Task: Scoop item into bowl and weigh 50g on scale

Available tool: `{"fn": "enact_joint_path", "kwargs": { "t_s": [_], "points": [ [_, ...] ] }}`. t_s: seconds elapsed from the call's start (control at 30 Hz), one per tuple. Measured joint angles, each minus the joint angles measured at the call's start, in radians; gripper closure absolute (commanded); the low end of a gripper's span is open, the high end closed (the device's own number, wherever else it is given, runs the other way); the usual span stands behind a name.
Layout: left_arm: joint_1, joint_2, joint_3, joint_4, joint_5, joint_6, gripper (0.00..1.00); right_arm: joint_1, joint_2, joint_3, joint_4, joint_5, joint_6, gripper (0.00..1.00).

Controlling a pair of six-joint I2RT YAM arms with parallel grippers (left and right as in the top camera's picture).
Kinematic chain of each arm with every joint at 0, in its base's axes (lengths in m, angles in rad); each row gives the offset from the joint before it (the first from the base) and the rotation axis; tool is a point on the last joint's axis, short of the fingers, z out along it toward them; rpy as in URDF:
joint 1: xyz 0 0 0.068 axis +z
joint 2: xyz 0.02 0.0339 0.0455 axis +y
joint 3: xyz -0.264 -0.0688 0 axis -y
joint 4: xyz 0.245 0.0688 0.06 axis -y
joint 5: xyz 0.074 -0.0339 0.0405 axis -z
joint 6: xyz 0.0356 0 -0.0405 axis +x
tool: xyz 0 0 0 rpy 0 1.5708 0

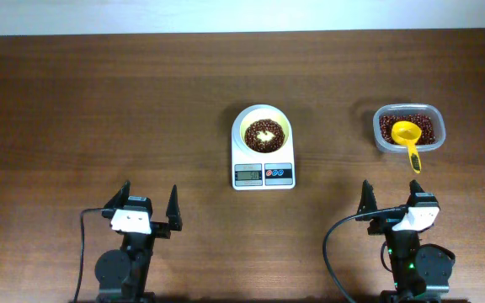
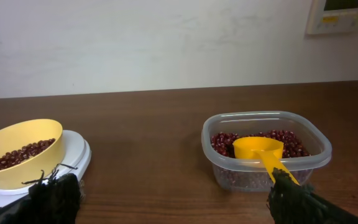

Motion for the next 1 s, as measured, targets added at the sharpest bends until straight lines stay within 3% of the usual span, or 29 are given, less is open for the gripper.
{"fn": "enact_joint_path", "kwargs": {
  "t_s": [1.0],
  "points": [
    [0.0,0.0,0.0,0.0,0.0,0.0,0.01,0.0,0.0,0.0,0.0,-0.001,-0.091,0.01]
  ]
}}
